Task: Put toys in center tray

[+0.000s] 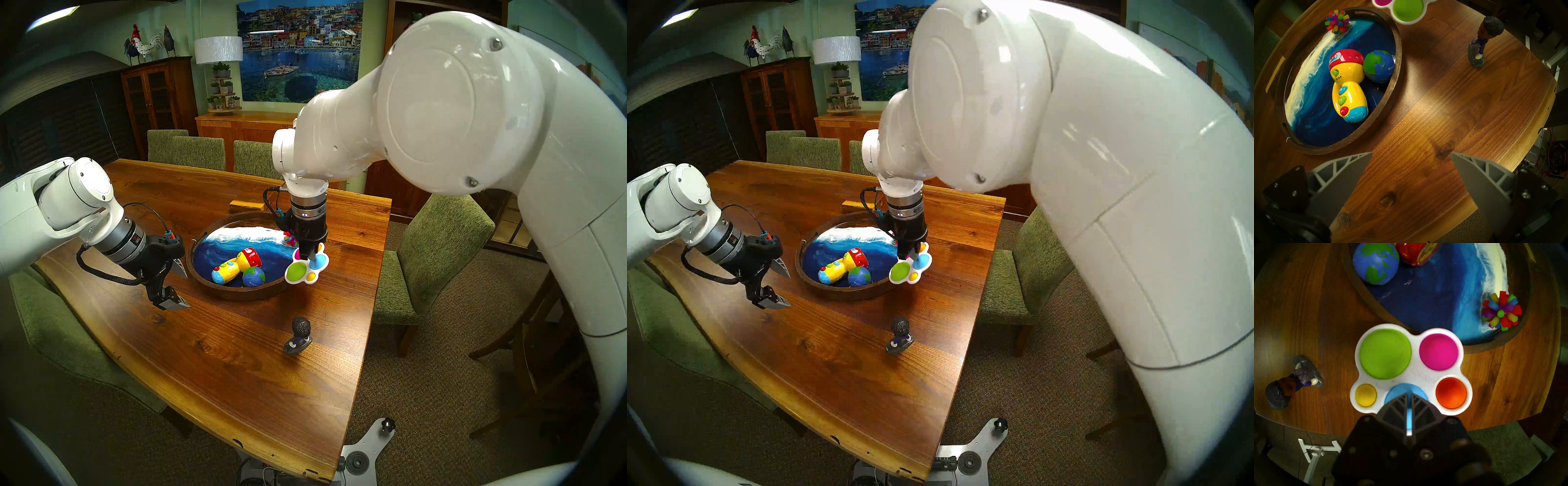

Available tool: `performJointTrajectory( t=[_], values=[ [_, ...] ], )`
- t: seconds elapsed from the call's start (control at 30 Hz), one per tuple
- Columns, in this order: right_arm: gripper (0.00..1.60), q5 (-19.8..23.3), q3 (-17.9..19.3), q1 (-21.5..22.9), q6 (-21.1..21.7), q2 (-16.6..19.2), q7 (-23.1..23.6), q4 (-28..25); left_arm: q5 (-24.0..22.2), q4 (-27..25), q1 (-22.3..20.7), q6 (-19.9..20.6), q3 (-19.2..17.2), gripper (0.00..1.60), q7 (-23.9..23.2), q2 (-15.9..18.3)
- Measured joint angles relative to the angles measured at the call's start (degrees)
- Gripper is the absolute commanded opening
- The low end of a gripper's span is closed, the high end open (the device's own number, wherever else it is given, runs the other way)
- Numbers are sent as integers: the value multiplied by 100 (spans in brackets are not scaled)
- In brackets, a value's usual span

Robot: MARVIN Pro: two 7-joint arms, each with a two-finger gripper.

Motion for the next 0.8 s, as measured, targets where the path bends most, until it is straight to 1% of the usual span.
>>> performJointTrajectory(
  t=[0.13, 0.5, 0.8],
  values=[
    [0, -37, -15, -242, -92, -57, -36, 330, -1, 0, 0, 0, 0, 160, 1, -1],
    [0, -95, -123, -910, -380, -36, -266, 1068, -3, 1, 0, 0, 1, 160, 8, -1],
    [0, -146, -226, -1315, -557, 14, -336, 1645, -5, 3, 2, 0, 4, 160, 14, -3]
  ],
)
